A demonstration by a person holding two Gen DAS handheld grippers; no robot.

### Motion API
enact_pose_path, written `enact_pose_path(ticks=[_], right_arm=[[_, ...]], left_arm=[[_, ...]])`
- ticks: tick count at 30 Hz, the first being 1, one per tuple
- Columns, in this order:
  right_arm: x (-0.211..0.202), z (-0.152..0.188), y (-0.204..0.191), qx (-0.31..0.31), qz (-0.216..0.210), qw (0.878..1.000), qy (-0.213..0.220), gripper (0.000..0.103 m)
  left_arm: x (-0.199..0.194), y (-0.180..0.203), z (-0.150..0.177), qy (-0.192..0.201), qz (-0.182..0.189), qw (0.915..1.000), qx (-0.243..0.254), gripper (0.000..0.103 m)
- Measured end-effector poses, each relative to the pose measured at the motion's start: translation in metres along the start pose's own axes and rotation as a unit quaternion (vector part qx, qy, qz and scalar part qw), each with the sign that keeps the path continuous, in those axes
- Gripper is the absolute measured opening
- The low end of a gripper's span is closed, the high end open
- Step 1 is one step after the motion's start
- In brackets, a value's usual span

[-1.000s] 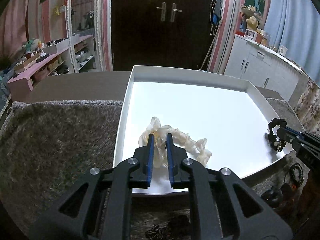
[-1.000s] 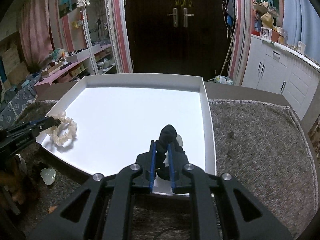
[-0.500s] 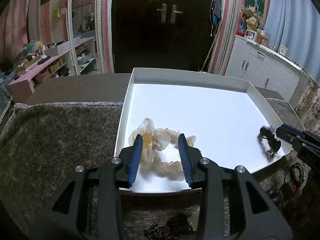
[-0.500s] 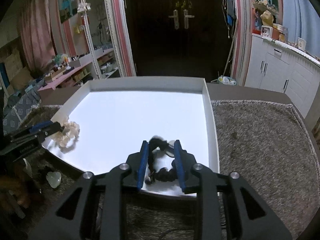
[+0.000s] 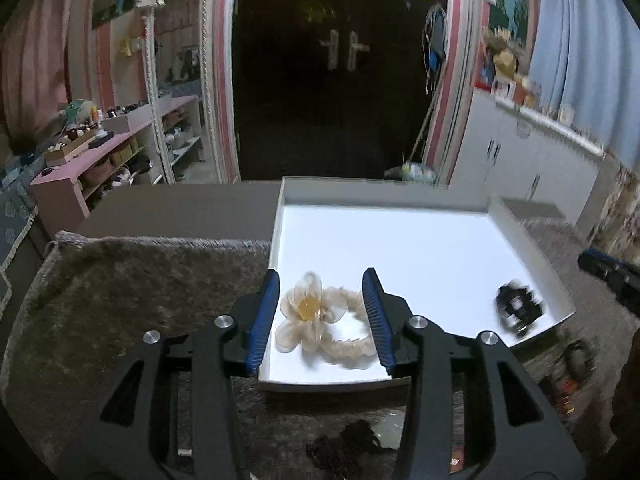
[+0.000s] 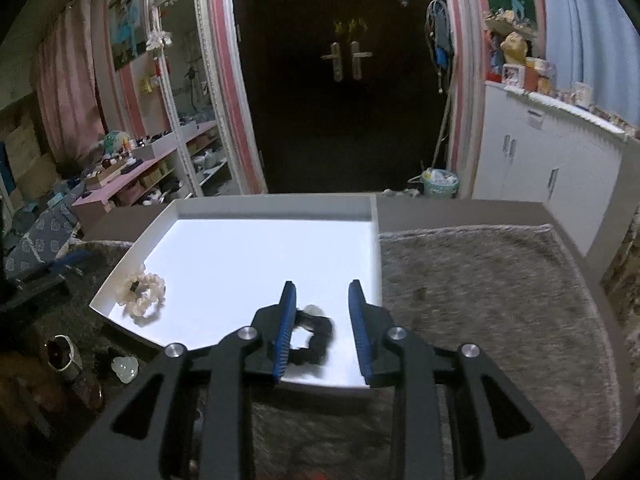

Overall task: Organize jewelry
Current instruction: 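Open both tools to drop the hair tie and scrunchie into the tray, then grasp the red cord charm with the right tool while the left grasps the orange gourd pendant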

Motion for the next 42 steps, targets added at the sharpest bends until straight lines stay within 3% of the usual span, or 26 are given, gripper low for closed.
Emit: enact_pose_path(ticks=[1, 5, 10, 15, 21, 31, 42], right_arm=[[-0.007, 0.001, 0.005, -0.004, 0.007, 1.0, 0.003, 0.029], [-0.035, 0.015, 0.037, 0.002, 0.029, 1.0, 0.007, 0.03], [-0.063, 0.053, 0.055, 0.017, 0.036, 0.999, 0.0, 0.03], [-0.077, 0.084, 0.046, 0.015, 0.022, 1.0, -0.016, 0.03], [-0.069, 0.104, 0.023, -0.003, 0.01, 0.999, -0.035, 0.03], [-0.053, 0.115, -0.005, -0.02, 0.012, 0.998, -0.058, 0.03], [-0.032, 0.115, -0.015, -0.032, 0.005, 0.996, -0.081, 0.03]], left_arm=[[-0.014, 0.003, -0.002, 0.008, -0.002, 0.9999, 0.012, 0.05], [-0.06, 0.003, 0.006, 0.027, -0.026, 0.9969, 0.069, 0.054], [-0.098, -0.042, 0.045, 0.024, -0.043, 0.9982, 0.035, 0.056], [-0.117, -0.071, 0.086, 0.012, -0.061, 0.9978, 0.024, 0.056], [-0.115, -0.086, 0.109, -0.002, -0.066, 0.9978, 0.008, 0.057], [-0.101, -0.088, 0.118, -0.015, -0.063, 0.9979, -0.003, 0.057], [-0.097, -0.034, 0.105, -0.02, -0.029, 0.9985, 0.043, 0.057]])
Point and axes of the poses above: each gripper's, at about its wrist camera, not at the fingertips, and x roughly the way its jaws point, y to its right, z to its underside, the point moved 2 cm from there along x, roughly the way its jaws point, and after that the axes turned 5 degrees about z, right-handed, at the moved point
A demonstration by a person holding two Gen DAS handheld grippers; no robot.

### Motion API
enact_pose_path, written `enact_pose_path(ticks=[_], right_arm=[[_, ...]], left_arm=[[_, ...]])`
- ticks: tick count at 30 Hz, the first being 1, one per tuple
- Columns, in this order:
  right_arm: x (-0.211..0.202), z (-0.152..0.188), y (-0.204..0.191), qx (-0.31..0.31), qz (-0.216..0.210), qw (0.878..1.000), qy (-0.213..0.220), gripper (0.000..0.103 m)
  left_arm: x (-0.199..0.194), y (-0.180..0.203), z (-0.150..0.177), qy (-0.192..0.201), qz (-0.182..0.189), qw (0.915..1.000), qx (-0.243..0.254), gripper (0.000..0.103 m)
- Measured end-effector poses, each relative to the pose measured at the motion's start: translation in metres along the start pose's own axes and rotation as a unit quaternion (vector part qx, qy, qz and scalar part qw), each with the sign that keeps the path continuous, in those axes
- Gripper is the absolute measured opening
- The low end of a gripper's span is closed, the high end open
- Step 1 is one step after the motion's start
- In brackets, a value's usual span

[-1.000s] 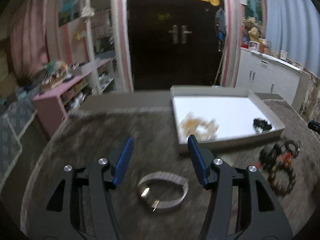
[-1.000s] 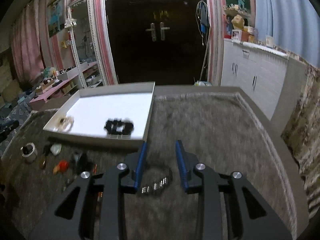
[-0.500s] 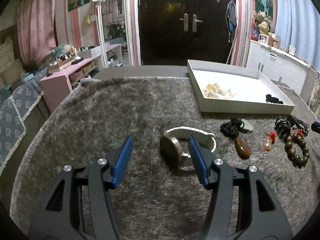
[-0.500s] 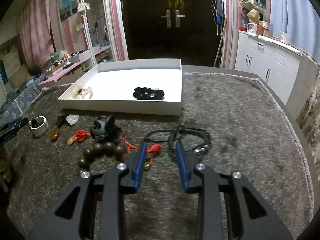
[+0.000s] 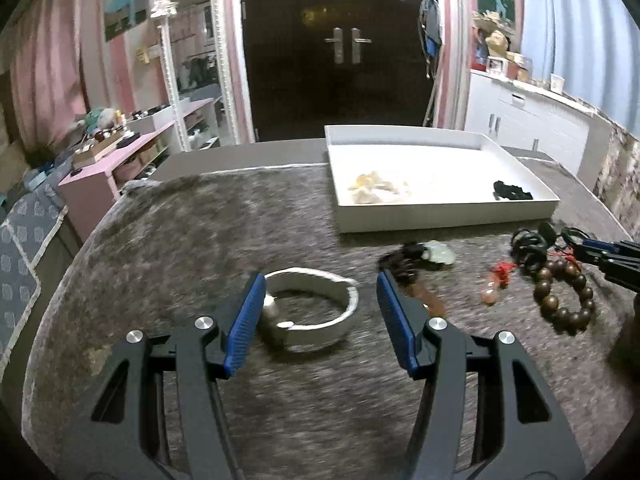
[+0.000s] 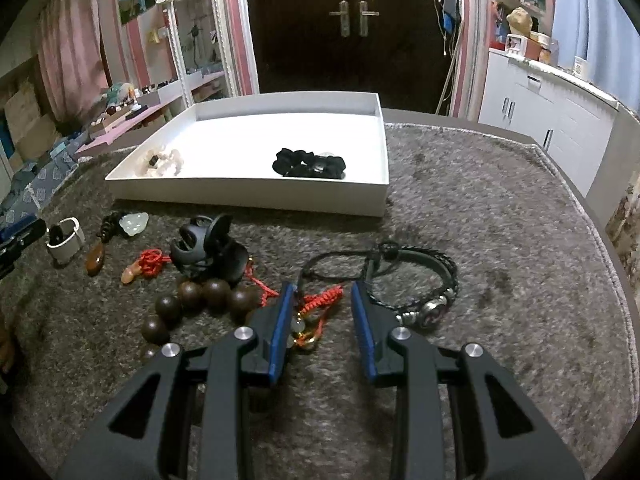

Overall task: Organize jewelry
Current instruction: 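Grasp the red cord charm with the right tool while the left grasps the orange gourd pendant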

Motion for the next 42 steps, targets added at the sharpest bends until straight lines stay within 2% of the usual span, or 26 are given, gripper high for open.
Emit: enact_pose_path(ticks=[11, 12, 14, 19, 23, 29, 32, 39, 40, 42], right_arm=[[0.02, -0.001, 0.005, 0.016, -0.013, 0.999, -0.031, 0.029], [0.022, -0.001, 0.005, 0.016, -0.013, 0.999, -0.033, 0.028], [0.023, 0.0, 0.004, 0.012, -0.014, 0.999, -0.037, 0.02], [0.025, 0.0, 0.001, 0.005, -0.011, 0.999, -0.039, 0.017], [0.025, 0.0, 0.002, 0.008, -0.015, 0.999, -0.039, 0.016], [0.025, -0.001, 0.004, 0.016, -0.024, 0.999, -0.038, 0.016], [0.025, -0.001, 0.005, 0.018, -0.026, 0.999, -0.037, 0.015], [0.025, 0.0, 0.005, 0.019, -0.025, 0.999, -0.037, 0.014], [0.025, 0.0, 0.005, 0.018, -0.025, 0.999, -0.037, 0.014], [0.025, 0.0, 0.005, 0.019, -0.026, 0.999, -0.037, 0.014]], left_arm=[[0.025, 0.045, 0.001, -0.03, 0.025, 0.9988, 0.028, 0.057], [0.027, 0.046, 0.002, -0.031, 0.027, 0.9988, 0.027, 0.057], [0.03, 0.05, 0.003, -0.036, 0.03, 0.9985, 0.029, 0.057], [0.04, 0.063, 0.007, -0.049, 0.026, 0.9974, 0.046, 0.057], [0.043, 0.07, 0.0, -0.055, 0.044, 0.9971, 0.031, 0.057], [0.047, 0.116, -0.003, -0.057, 0.059, 0.9943, 0.068, 0.057], [0.057, 0.132, -0.001, -0.068, 0.066, 0.9933, 0.066, 0.057], [0.073, 0.153, -0.003, -0.084, 0.052, 0.9922, 0.076, 0.057], [0.077, 0.156, -0.003, -0.09, 0.051, 0.9914, 0.08, 0.054], [0.082, 0.159, -0.004, -0.099, 0.05, 0.9903, 0.084, 0.04]])
Point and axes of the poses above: each gripper's, at about its wrist camera, not at the fingertips, and x roughly the way its jaws point, y to its right, z to its underside, the point moved 2 cm from there along x, roughly the way its jaws point, and after that the axes turned 5 degrees about z, right-handed, at the moved point
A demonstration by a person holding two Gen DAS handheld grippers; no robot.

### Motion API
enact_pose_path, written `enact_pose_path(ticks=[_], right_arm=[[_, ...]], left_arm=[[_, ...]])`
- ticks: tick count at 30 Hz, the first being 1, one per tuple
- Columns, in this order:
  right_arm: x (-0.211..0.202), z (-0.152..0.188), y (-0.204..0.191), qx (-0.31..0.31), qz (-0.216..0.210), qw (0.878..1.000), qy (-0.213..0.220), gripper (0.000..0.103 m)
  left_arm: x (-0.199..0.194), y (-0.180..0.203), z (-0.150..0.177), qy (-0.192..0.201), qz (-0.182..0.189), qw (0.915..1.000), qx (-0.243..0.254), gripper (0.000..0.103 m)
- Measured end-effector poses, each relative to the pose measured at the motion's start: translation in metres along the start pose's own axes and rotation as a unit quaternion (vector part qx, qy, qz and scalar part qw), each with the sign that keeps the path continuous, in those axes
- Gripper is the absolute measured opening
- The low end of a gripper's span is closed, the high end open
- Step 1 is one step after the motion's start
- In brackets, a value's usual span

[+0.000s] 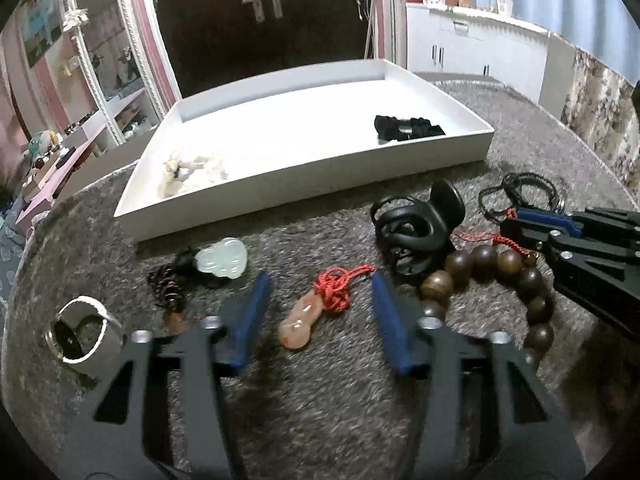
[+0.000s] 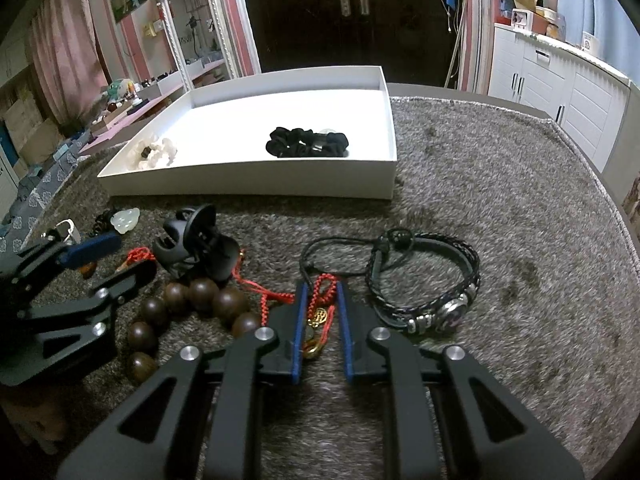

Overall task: Organize jewelry
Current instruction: 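Grasp the red cord charm with the right tool while the left grasps the orange gourd pendant, then carry the red cord charm and orange gourd pendant over the tray with both tools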

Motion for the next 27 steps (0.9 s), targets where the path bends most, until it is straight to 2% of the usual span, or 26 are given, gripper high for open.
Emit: enact_pose_path(ticks=[1, 2, 5, 9, 14, 27], right_arm=[[0.0, 0.0, 0.0, 0.001, -0.001, 1.0, 0.0, 0.014], [0.0, 0.0, 0.0, 0.001, -0.001, 1.0, 0.0, 0.014], [0.0, 0.001, 0.0, 0.002, -0.002, 1.0, 0.0, 0.014], [-0.001, 0.0, 0.001, 0.004, -0.005, 1.0, 0.004, 0.008], [-0.008, -0.003, 0.001, 0.004, -0.008, 1.0, 0.019, 0.007], [-0.066, -0.036, 0.008, 0.017, -0.026, 0.996, 0.078, 0.006]], left_arm=[[0.002, 0.001, 0.0, -0.004, 0.001, 1.0, 0.001, 0.027], [0.004, 0.001, 0.0, -0.006, 0.005, 1.0, 0.0, 0.018], [0.003, -0.001, 0.0, 0.0, 0.012, 0.9999, -0.004, 0.009], [-0.001, -0.005, 0.0, 0.011, 0.019, 0.9996, -0.017, 0.006], [-0.012, -0.014, -0.002, 0.026, 0.024, 0.9988, -0.032, 0.006], [-0.068, -0.047, -0.019, 0.079, 0.026, 0.9957, -0.041, 0.005]])
Point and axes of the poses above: each gripper's, at about its wrist camera, not at the fingertips, and x roughly the way its jaws point, y to its right, z to its underside, the point moved 2 cm from there along x, roughly the way its jaws point, and after that the axes turned 5 degrees about z, right-handed, at the moved point
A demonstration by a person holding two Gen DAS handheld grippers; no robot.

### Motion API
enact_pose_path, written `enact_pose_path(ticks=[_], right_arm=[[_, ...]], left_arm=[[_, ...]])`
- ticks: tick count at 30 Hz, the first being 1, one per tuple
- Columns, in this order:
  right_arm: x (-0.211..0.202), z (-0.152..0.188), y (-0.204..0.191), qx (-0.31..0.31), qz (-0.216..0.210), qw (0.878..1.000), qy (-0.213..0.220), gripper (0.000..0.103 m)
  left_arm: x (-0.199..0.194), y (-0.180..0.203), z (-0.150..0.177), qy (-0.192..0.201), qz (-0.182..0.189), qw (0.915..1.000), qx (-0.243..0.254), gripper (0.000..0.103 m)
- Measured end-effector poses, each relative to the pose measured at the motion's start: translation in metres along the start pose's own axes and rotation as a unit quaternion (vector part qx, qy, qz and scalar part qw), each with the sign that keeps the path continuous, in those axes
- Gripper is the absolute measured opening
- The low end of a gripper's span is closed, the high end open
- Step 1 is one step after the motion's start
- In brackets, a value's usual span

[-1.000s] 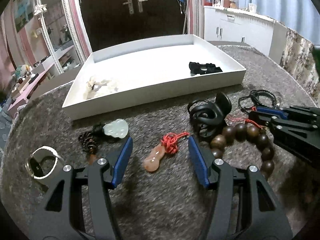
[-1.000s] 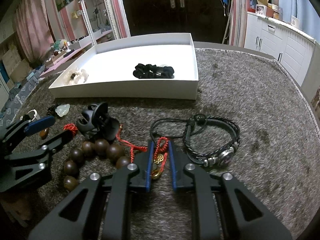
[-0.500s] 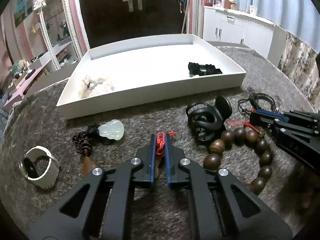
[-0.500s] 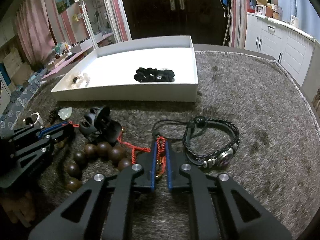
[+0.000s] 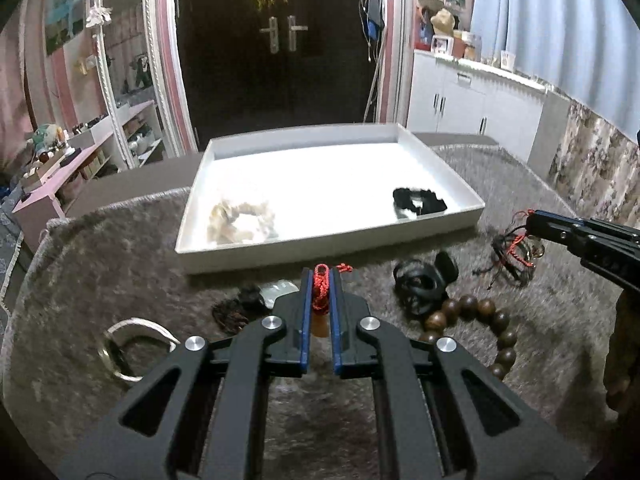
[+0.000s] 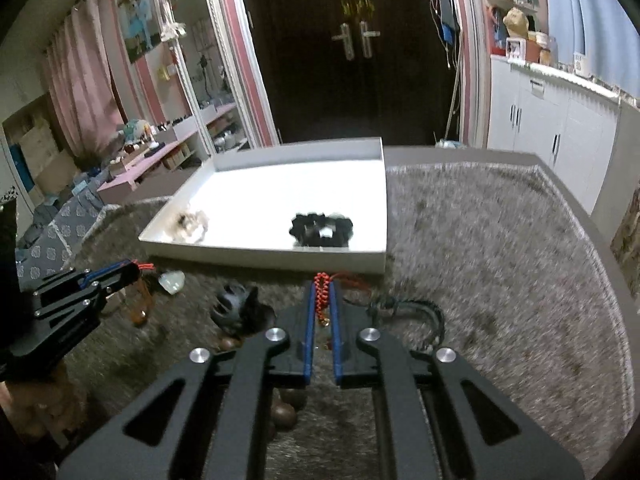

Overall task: Organize jewelry
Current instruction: 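Carry the red cord charm and orange gourd pendant over the tray with both tools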

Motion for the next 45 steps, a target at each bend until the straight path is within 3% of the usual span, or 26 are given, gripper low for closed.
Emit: enact_pose_path(ticks=[8, 35, 45], right_arm=[[-0.01, -0.022, -0.004, 0.005, -0.017, 1.0, 0.008, 0.006], [-0.015, -0.034, -0.026, -0.003, -0.034, 0.999, 0.021, 0.006], [-0.004, -0.056, -0.026, -0.004, -0.033, 0.999, 0.027, 0.006]], left_arm=[[-0.017, -0.018, -0.018, 0.021, -0.002, 0.9998, -0.006, 0.006], [-0.018, -0.03, -0.017, 0.027, 0.004, 0.9995, -0.019, 0.006], [-0.006, -0.035, -0.043, 0.029, -0.001, 0.9994, -0.016, 0.006]])
Point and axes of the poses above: each gripper's, at about its wrist camera, not at the fingertips, and x roughly the way its jaws point, y to its right, z to its underside, the point moved 2 cm from there along x, roughly the way its jaws point, and after that the axes turned 5 degrees about z, right-handed, at the moved point
